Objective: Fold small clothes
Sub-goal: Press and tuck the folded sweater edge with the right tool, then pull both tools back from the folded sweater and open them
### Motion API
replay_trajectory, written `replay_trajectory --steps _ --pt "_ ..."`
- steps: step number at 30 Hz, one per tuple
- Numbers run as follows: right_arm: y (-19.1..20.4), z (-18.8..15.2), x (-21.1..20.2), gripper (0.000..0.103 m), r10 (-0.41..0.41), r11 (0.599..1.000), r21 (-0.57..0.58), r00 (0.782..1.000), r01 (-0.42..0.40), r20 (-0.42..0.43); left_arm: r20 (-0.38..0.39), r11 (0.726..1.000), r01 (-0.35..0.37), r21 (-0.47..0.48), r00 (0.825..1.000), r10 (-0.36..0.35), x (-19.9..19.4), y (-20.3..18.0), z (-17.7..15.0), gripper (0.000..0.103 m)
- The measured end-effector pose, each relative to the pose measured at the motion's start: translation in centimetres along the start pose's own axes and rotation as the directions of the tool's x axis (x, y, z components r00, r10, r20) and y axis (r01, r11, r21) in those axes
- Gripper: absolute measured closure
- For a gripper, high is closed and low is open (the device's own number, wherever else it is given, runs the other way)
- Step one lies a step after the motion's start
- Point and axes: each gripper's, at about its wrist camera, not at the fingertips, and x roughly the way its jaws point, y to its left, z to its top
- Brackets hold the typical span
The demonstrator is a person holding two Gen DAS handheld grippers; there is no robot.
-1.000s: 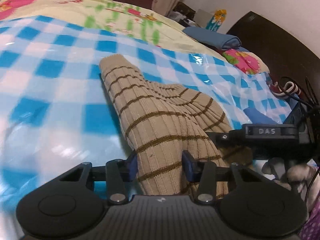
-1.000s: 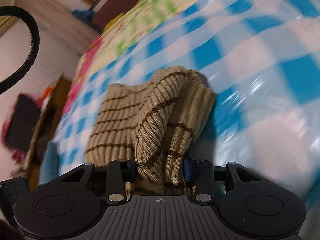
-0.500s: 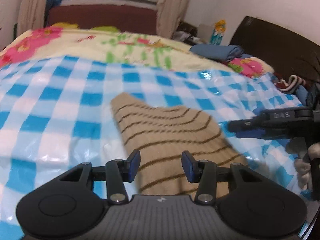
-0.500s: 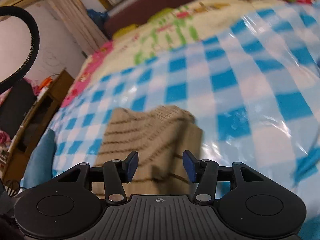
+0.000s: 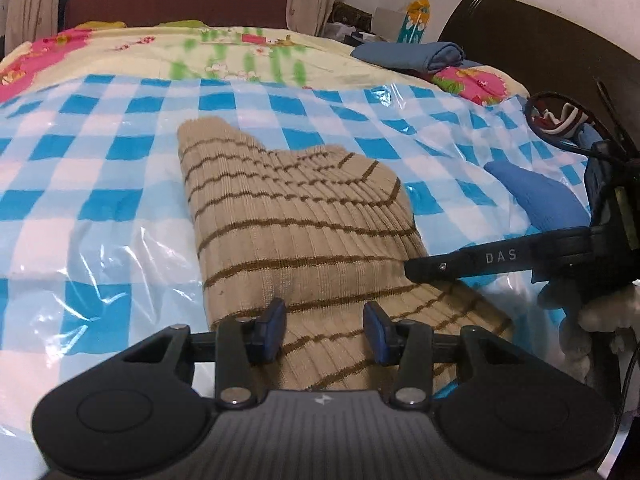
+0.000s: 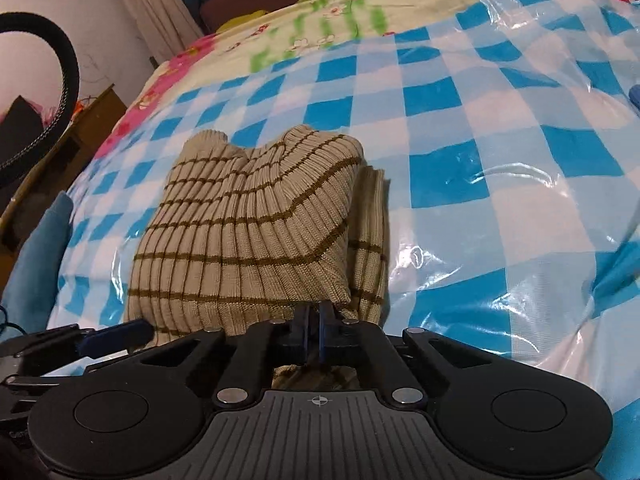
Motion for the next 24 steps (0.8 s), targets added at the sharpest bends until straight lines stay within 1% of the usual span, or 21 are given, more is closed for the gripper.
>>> replay_trajectory --steps 2,4,6,8,9,11,13,15,17,18,20,21,24 --pt "0.7 0.3 -1.1 0.102 0.006 1.0 -0.005 1.0 -0.006 0.017 0.034 1.0 -0.014 0.011 0.999 0.014 -1.1 -0.1 0.3 0.054" --pt "1.4 0.5 -2.9 0.087 0.012 1.0 -0.013 0.998 -0.012 0.068 0.057 0.999 -0.036 0.025 0.998 0.035 -1.9 -0.2 0.6 0.054" --pt "2.4 0.9 -4.2 0.087 0.031 0.999 -0.044 0.994 -0.026 0.106 0.062 0.998 -0.044 0.036 0.997 0.042 -2.1 -0.2 0.8 0.054" --pt "3.6 1.6 -4.4 0.087 0.067 0.995 -0.084 0.992 -0.058 0.104 0.051 0.999 -0.03 0.034 0.998 0.028 -1.9 -0.4 0.6 0.054" --pt "4.0 1.9 -4.0 0.087 0.067 0.993 -0.107 0.993 -0.056 0.101 0.04 0.999 -0.023 0.036 0.999 0.022 -1.5 -0.6 0.4 0.054" --pt "4.3 2.7 -2.3 0.087 0.029 0.992 -0.125 0.996 -0.019 0.082 0.008 0.999 -0.013 0.042 1.0 0.013 -0.8 -1.1 -0.1 0.054" --pt "3.4 2.9 -0.1 0.088 -0.048 0.994 -0.097 0.998 0.051 0.035 -0.058 0.999 -0.009 0.038 0.998 0.012 0.2 -1.5 -0.9 0.054" --pt "2.3 2.5 1.1 0.089 -0.056 0.995 -0.078 0.998 0.056 0.007 -0.085 0.999 -0.023 0.046 0.996 0.027 0.7 -1.8 -1.6 0.054" --pt "2.4 2.0 0.3 0.089 -0.067 0.993 -0.097 0.997 0.069 0.029 -0.086 0.997 -0.045 0.062 0.995 0.051 0.7 -2.3 -1.9 0.054" --pt "2.4 1.7 -0.2 0.088 -0.072 0.993 -0.088 0.997 0.075 0.038 -0.085 0.997 -0.05 0.057 0.995 0.054 0.4 -2.4 -1.8 0.054" --pt "2.1 1.0 -1.9 0.087 -0.059 0.996 -0.061 0.997 0.062 0.044 -0.075 0.997 -0.052 0.052 0.996 0.056 -0.2 -2.8 -1.6 0.053" --pt "2.1 0.5 -2.9 0.084 -0.042 0.997 -0.058 0.998 0.045 0.052 -0.065 0.997 -0.056 0.054 0.996 0.06 -0.6 -3.0 -1.6 0.053" --pt "2.6 -1.3 -5.6 0.083 0.049 0.997 -0.062 0.998 -0.045 0.05 -0.064 0.996 -0.072 0.061 0.995 0.076 -1.2 -3.3 -1.9 0.053"
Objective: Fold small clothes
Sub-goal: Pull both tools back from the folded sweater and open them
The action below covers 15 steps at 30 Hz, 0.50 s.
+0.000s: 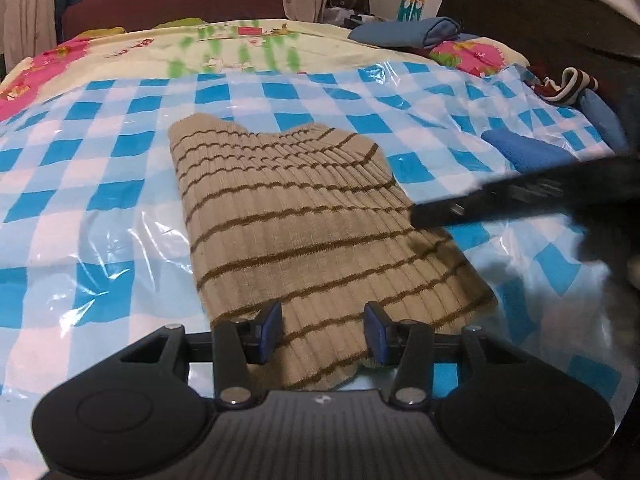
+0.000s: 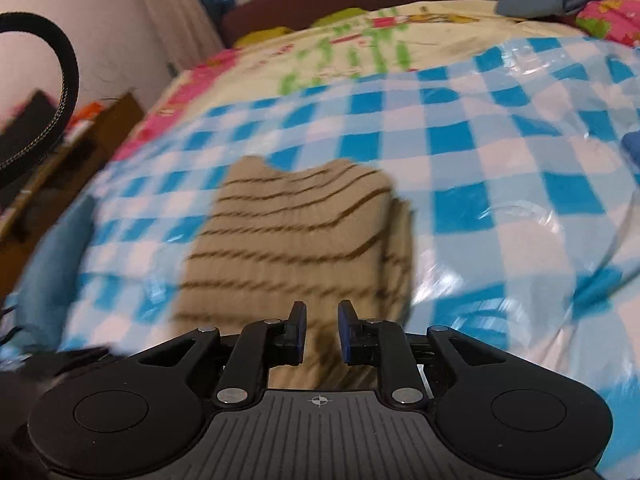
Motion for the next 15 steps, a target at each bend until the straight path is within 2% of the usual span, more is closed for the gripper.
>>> replay_trajectory --steps 2,4,6,9,15 --pt "0.7 -1.4 -0.6 0.081 0.03 0.999 -0.039 0.999 -0.031 -0.023 -0.017 1.0 -0.01 -0.009 1.0 0.01 0.2 0.1 -0.2 0.053" --pt "0.9 -2.8 0.0 0.081 -0.021 0.997 -0.08 0.998 0.017 -0.06 -0.031 1.0 -0.012 -0.019 0.999 0.012 0.5 0.2 -0.4 0.053" --pt "0.3 -3.6 0.8 0.083 -0.041 0.997 -0.069 0.996 0.036 -0.08 -0.04 0.999 -0.019 -0.027 0.999 0.018 0.5 0.0 -0.6 0.053" --pt "0.3 -3.5 0.0 0.081 -0.036 0.999 -0.03 0.997 0.034 -0.064 -0.045 0.998 -0.063 -0.016 0.997 0.062 0.0 -0.6 -0.7 0.052" --pt "2.2 -4.2 -1.9 0.078 -0.039 0.997 -0.067 0.999 0.038 -0.012 -0.028 0.982 -0.186 0.019 0.982 0.186 -1.2 -2.2 -0.9 0.044"
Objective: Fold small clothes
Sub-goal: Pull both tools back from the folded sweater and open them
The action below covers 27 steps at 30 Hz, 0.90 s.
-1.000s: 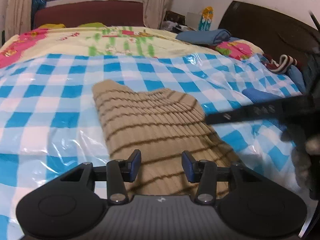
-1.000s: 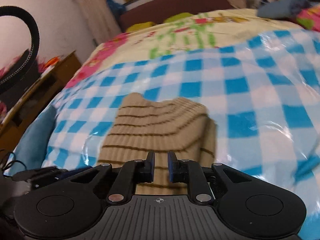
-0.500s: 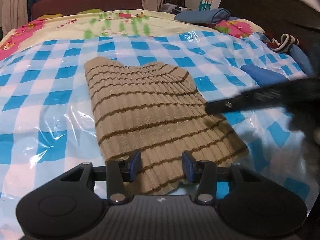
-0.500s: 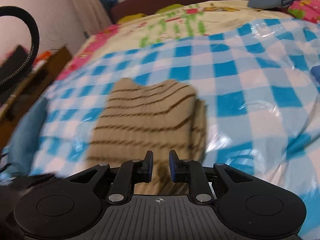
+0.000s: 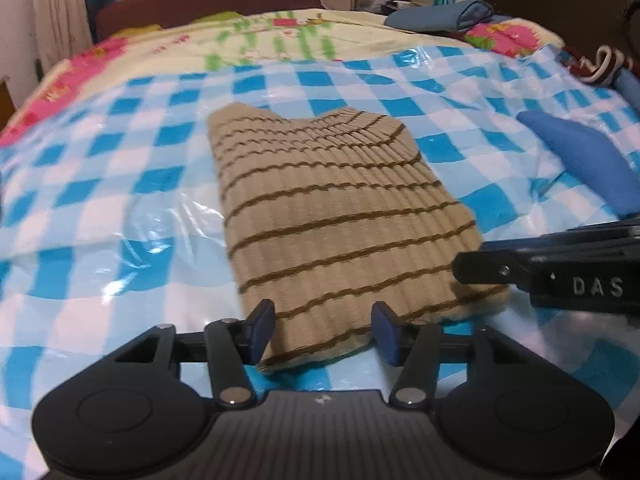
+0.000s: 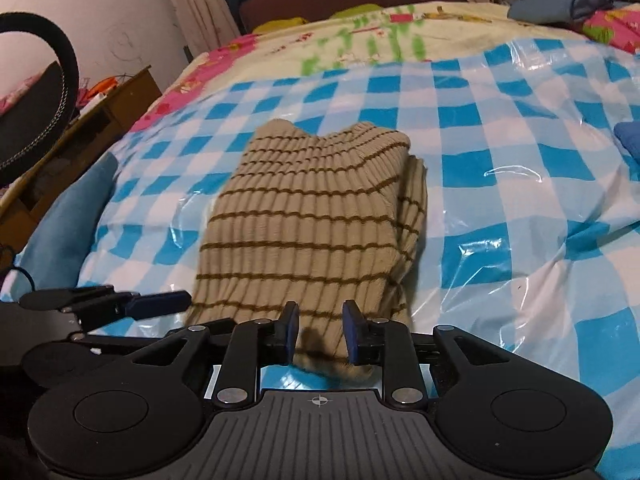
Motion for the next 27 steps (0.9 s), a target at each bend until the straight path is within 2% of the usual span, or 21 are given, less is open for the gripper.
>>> replay_trajectory --steps 6,16,27 --pt "0.3 -1.8 -0.7 0.076 -0.005 0.999 0.039 1.0 0.005 -0.004 0.014 0.999 -0.048 0.008 0.999 0.048 -0.9 -0.6 -0.7 0.036" --pt "1.1 -2.6 -1.4 0.064 -0.028 0.999 0.034 1.0 0.027 0.01 0.025 0.993 -0.114 -0.016 0.993 0.114 -1.8 -0.7 -1.3 0.013" --pt "1.3 -3.2 -1.4 0.059 -0.057 0.998 0.039 0.998 0.057 0.001 0.012 0.99 -0.138 -0.03 0.99 0.138 -1.9 -0.6 -1.8 0.008"
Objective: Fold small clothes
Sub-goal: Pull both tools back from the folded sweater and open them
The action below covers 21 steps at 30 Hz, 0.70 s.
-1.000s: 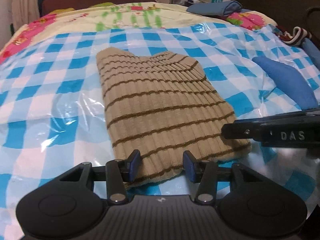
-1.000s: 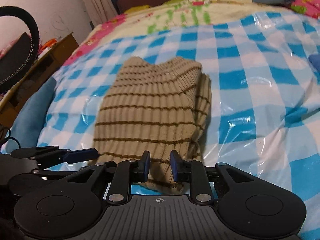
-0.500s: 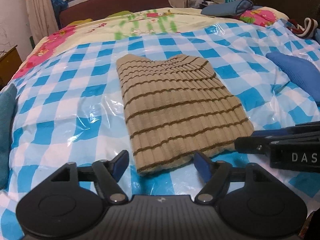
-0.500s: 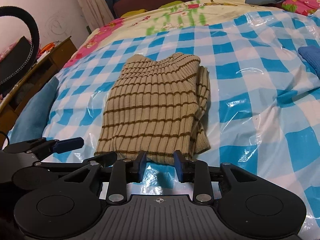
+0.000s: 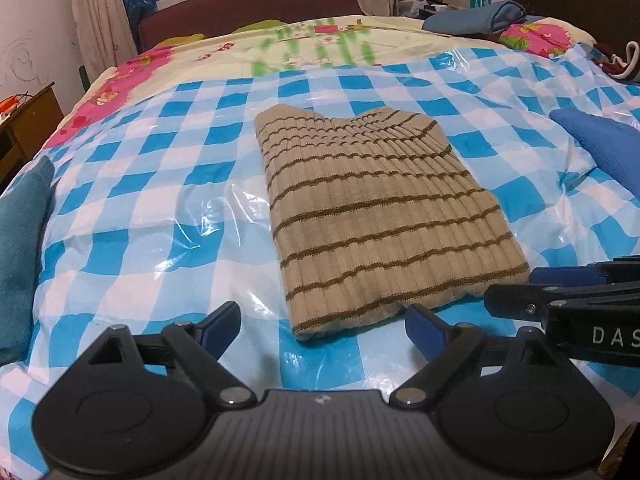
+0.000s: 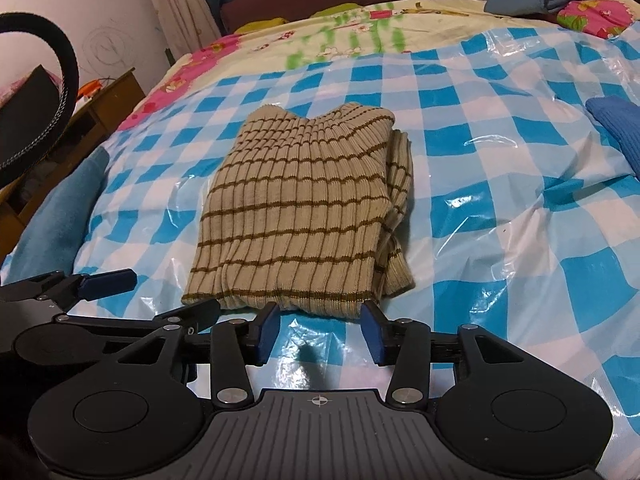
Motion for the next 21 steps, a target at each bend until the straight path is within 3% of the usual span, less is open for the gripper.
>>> replay_trajectory --steps 15,21 --pt "0.0 -0.2 0.2 0.056 -0.017 1.0 0.009 1.0 0.017 -0.018 -0.046 0.999 0.009 -0.036 0.999 -0.011 0.5 0.3 0.0 0.008" --pt "-0.4 0.7 -0.3 0.054 -0.01 1.0 0.013 1.0 0.01 0.02 -0.009 0.997 0.036 -0.068 0.999 -0.037 0.0 1.4 1.0 0.008"
